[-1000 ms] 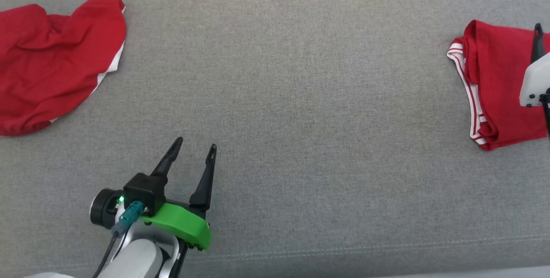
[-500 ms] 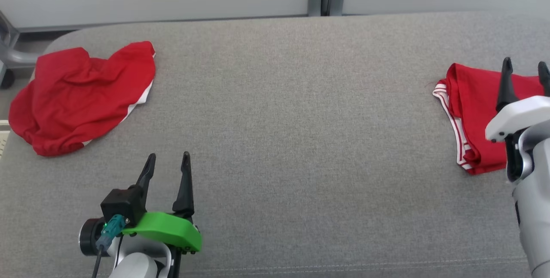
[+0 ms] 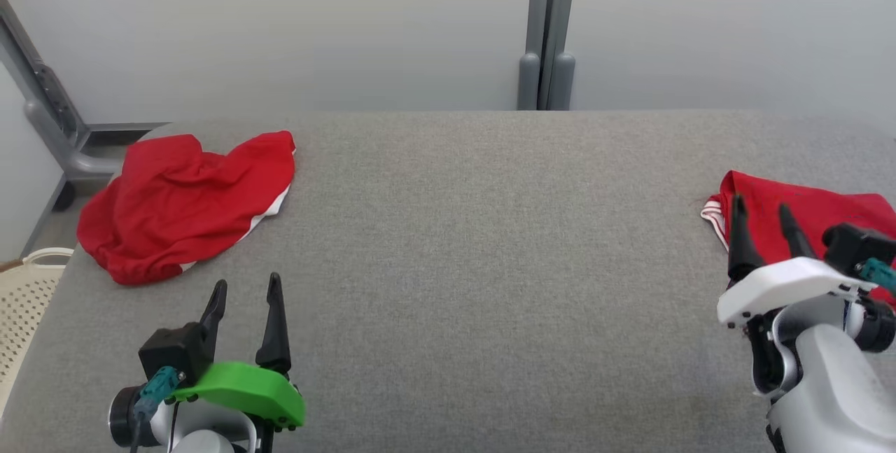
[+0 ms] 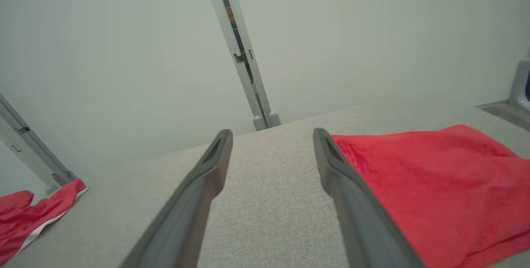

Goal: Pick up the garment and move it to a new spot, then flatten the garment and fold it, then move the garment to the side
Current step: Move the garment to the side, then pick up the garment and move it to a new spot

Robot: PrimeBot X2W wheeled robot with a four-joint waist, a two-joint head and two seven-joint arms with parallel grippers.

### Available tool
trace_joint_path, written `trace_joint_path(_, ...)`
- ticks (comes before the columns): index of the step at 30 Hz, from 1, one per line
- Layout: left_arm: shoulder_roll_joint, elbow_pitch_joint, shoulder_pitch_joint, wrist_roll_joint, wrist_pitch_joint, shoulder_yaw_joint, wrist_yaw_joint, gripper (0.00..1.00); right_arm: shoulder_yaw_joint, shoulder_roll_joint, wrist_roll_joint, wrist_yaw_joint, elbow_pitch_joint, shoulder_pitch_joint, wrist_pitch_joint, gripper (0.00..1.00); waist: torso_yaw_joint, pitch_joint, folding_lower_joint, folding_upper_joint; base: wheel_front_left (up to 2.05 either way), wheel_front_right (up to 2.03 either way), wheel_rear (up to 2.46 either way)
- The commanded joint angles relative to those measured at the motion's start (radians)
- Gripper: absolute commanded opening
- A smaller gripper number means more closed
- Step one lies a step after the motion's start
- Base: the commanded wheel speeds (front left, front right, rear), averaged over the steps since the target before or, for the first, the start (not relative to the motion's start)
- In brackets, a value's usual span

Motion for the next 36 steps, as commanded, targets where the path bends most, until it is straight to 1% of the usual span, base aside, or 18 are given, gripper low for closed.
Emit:
trace_joint_path(1, 0.009, -0.001, 0.016, -0.005, -0.003, 0.005, -0.017, 1.00, 0.005, 0.004, 0.004, -0.001, -0.022, 0.033, 0.004, 1.00, 0.020, -0.027, 0.0001, -0.0001, 0.00, 0.00, 0.00)
trace_joint_path(3, 0.008, -0.015, 0.033, -0.007, -0.003, 0.024, -0.031, 1.00, 0.014, 0.023, 0.013, -0.001, -0.053, 0.076, 0.017, 1.00, 0.026, -0.036, 0.0001, -0.0001, 0.00, 0.00, 0.00)
trace_joint_path(7, 0.011, -0.045, 0.082, 0.013, -0.003, 0.051, -0.057, 1.00, 0.022, 0.050, -0.008, -0.001, -0.124, 0.156, 0.026, 1.00, 0.030, -0.054, 0.0001, -0.0001, 0.00, 0.00, 0.00)
trace_joint_path(12, 0.030, -0.060, 0.137, 0.034, -0.003, 0.027, -0.115, 1.00, 0.007, 0.075, -0.044, -0.001, -0.207, 0.246, 0.050, 1.00, 0.022, -0.068, 0.0001, -0.0001, 0.00, 0.00, 0.00)
trace_joint_path(14, 0.035, -0.065, 0.152, 0.043, -0.003, 0.021, -0.119, 1.00, 0.002, 0.078, -0.058, -0.001, -0.238, 0.276, 0.066, 1.00, 0.016, -0.073, 0.0001, -0.0001, 0.00, 0.00, 0.00)
trace_joint_path(18, 0.047, -0.073, 0.181, 0.052, 0.002, 0.007, -0.122, 1.00, 0.004, 0.082, -0.099, -0.001, -0.288, 0.326, 0.095, 1.00, 0.000, -0.080, 0.0001, -0.0001, 0.00, 0.00, 0.00)
trace_joint_path(20, 0.050, -0.075, 0.186, 0.055, 0.005, 0.002, -0.121, 1.00, 0.008, 0.082, -0.094, -0.001, -0.297, 0.337, 0.099, 1.00, -0.004, -0.081, 0.0001, -0.0001, 0.00, 0.00, 0.00)
trace_joint_path(24, 0.058, -0.069, 0.207, 0.045, 0.012, 0.004, -0.109, 1.00, 0.018, 0.081, -0.115, -0.001, -0.321, 0.376, 0.117, 1.00, -0.016, -0.084, 0.0001, -0.0001, 0.00, 0.00, 0.00)
trace_joint_path(28, 0.059, -0.051, 0.220, 0.034, 0.017, 0.017, -0.091, 1.00, 0.035, 0.082, -0.143, -0.001, -0.323, 0.401, 0.133, 1.00, -0.028, -0.086, 0.0001, -0.0001, 0.00, 0.00, 0.00)
trace_joint_path(36, 0.064, -0.029, 0.231, 0.009, 0.020, 0.045, -0.067, 1.00, 0.058, 0.082, -0.128, -0.001, -0.295, 0.412, 0.124, 1.00, -0.032, -0.085, 0.0001, -0.0001, 0.00, 0.00, 0.00)
